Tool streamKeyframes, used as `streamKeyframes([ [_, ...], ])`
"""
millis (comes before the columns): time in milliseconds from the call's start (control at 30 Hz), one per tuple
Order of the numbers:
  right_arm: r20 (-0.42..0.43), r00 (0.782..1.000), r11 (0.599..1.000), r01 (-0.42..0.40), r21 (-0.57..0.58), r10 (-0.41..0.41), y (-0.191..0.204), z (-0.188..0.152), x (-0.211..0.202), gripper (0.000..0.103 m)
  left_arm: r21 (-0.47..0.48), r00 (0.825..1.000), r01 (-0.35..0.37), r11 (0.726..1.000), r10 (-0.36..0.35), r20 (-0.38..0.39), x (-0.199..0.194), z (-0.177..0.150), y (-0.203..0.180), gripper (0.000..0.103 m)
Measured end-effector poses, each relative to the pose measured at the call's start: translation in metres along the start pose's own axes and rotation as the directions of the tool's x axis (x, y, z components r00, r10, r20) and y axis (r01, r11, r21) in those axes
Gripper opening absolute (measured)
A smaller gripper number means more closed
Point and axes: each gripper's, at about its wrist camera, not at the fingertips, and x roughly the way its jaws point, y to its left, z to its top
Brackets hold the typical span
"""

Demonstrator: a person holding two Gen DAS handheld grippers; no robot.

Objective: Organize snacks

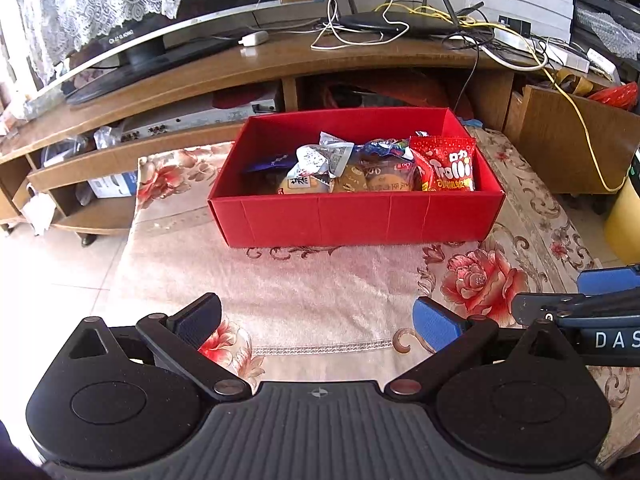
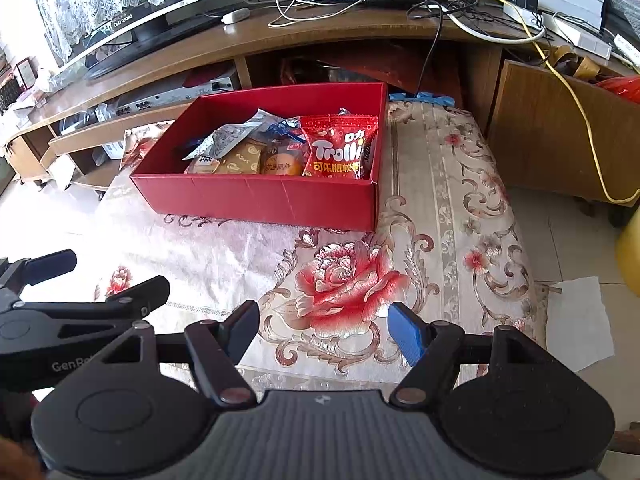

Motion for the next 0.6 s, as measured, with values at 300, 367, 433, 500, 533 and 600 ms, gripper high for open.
streamKeyframes([
  [300,-0.013,1.000,1.000,0.005,-0.006,-0.005,0.0002,-0.0026,0.0020,0.067,-0.003,1.000,0.001,1.000,-0.001,-0.015,0.0016,-0.0035,-0.0005,0.103],
  [367,-0.014,1.000,1.000,0.006,-0.007,-0.006,0.0003,-0.0033,0.0024,0.067,-0.004,1.000,0.000,1.000,0.000,-0.018,0.0023,-0.0037,-0.0006,0.103],
  [433,-0.016,1.000,1.000,0.006,-0.007,-0.006,0.0002,-0.0036,0.0027,0.067,-0.006,1.000,0.001,1.000,-0.001,-0.021,0.0024,-0.0043,-0.0008,0.103],
  [500,-0.017,1.000,1.000,0.003,-0.008,-0.003,0.0001,-0.0034,0.0029,0.067,-0.007,1.000,0.000,1.000,0.000,-0.023,0.0025,-0.0046,-0.0011,0.103],
  [533,-0.016,1.000,1.000,0.002,-0.008,-0.002,0.0001,-0.0036,0.0029,0.068,-0.006,1.000,-0.003,1.000,0.003,-0.023,0.0024,-0.0047,-0.0016,0.103],
  [600,-0.015,1.000,1.000,0.000,-0.009,0.000,0.0007,-0.0038,0.0025,0.068,-0.007,1.000,-0.005,1.000,0.005,-0.028,0.0026,-0.0050,-0.0020,0.103],
])
